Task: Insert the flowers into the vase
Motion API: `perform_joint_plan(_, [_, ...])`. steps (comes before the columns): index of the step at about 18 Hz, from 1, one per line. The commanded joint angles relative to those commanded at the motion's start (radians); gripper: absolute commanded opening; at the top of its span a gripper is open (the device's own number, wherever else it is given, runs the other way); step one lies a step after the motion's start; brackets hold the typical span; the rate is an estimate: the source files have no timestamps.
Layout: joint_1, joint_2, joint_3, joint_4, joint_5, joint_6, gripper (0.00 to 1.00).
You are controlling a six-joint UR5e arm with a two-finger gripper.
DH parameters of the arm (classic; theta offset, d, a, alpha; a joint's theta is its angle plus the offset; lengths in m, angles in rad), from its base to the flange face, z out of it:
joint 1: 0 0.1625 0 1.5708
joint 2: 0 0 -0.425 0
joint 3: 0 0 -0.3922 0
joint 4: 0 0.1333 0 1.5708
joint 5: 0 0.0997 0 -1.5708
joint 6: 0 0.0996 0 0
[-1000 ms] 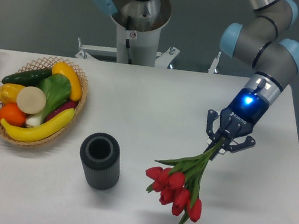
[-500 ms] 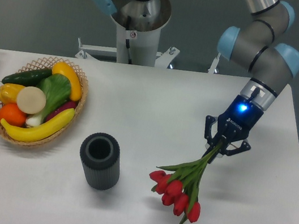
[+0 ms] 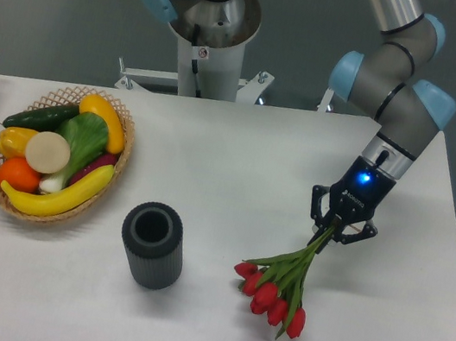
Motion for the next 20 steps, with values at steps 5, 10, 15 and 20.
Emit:
perform_joint_plan(5, [0.002, 0.002, 0.0, 0.0, 0.074, 0.0, 0.22])
perform_joint_plan(10, [0.0, 0.0, -0.002, 0.0, 0.146, 0.0, 0.23])
perform_joint_plan(15, [0.0, 0.003, -0.006, 0.0, 0.226, 0.002, 0.24])
perform_joint_plan(20, [-0.003, 0.008, -0.006, 0.0, 0.336, 0.002, 0.24])
